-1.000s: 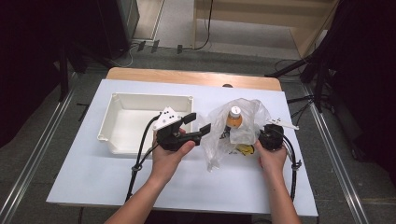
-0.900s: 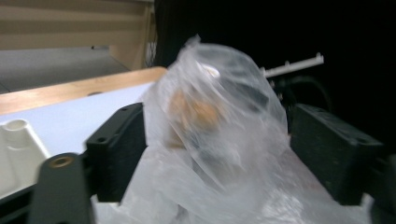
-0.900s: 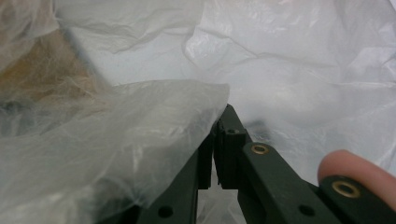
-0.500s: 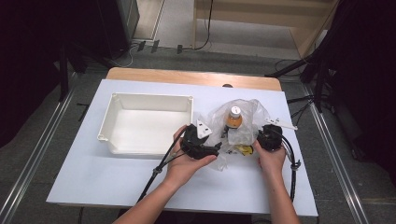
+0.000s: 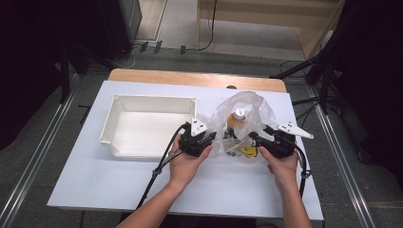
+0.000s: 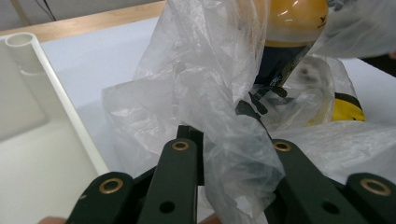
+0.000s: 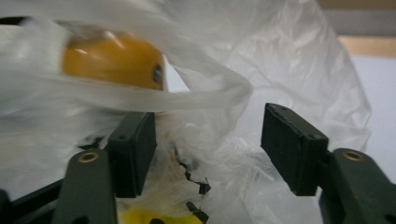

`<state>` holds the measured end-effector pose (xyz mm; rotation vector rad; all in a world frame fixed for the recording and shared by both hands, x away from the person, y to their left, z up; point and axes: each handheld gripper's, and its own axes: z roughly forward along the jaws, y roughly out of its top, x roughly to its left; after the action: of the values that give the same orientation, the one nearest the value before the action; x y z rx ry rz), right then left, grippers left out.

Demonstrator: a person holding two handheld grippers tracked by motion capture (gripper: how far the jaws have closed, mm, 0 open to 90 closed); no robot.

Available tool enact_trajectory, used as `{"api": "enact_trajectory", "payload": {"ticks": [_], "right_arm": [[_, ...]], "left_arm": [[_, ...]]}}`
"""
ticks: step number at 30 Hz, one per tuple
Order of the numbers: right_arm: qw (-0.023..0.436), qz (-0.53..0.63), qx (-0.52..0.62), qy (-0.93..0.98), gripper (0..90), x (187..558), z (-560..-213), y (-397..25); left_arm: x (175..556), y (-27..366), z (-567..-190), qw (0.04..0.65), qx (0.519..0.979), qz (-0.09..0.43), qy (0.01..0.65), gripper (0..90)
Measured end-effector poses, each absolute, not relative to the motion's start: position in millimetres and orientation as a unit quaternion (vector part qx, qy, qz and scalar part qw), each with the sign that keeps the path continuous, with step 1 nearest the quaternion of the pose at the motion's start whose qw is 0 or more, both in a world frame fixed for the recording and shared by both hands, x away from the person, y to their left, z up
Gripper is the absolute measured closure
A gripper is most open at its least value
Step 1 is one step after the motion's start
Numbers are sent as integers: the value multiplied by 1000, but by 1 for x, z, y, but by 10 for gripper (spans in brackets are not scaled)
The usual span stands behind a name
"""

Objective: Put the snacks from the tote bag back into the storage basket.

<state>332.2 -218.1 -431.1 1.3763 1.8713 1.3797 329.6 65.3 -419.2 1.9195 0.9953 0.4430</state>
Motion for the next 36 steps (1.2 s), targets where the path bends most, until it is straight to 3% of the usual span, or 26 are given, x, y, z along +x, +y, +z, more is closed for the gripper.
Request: {"api": "enact_trajectory", "payload": {"ticks": [13, 20, 25, 28, 29, 30, 32, 36], "right_arm": [[247, 574, 419, 659, 191, 297, -378, -215], [252, 604, 406, 638, 194, 292, -352, -211], [251, 622, 434, 602, 332, 305, -344, -211], [245, 603, 454, 608, 571, 321, -347, -208], [233, 592, 461, 619, 716, 330, -353, -206], [233, 592, 461, 619, 716, 330, -353, -206], [221, 567, 476, 635, 856, 343, -365, -203], [221, 547, 497, 637, 900, 353, -379, -203]], "left_arm": [[333, 64, -424, 451, 779, 161, 405, 837], [333, 63, -424, 450, 780, 162, 404, 836], [331, 62, -425, 448, 782, 158, 403, 836], [331, 61, -426, 449, 782, 157, 403, 837], [331, 61, -427, 449, 782, 156, 403, 838], [330, 62, -427, 449, 783, 155, 402, 838], [329, 62, -429, 449, 783, 157, 401, 846], [325, 63, -430, 455, 782, 159, 395, 859]]}}
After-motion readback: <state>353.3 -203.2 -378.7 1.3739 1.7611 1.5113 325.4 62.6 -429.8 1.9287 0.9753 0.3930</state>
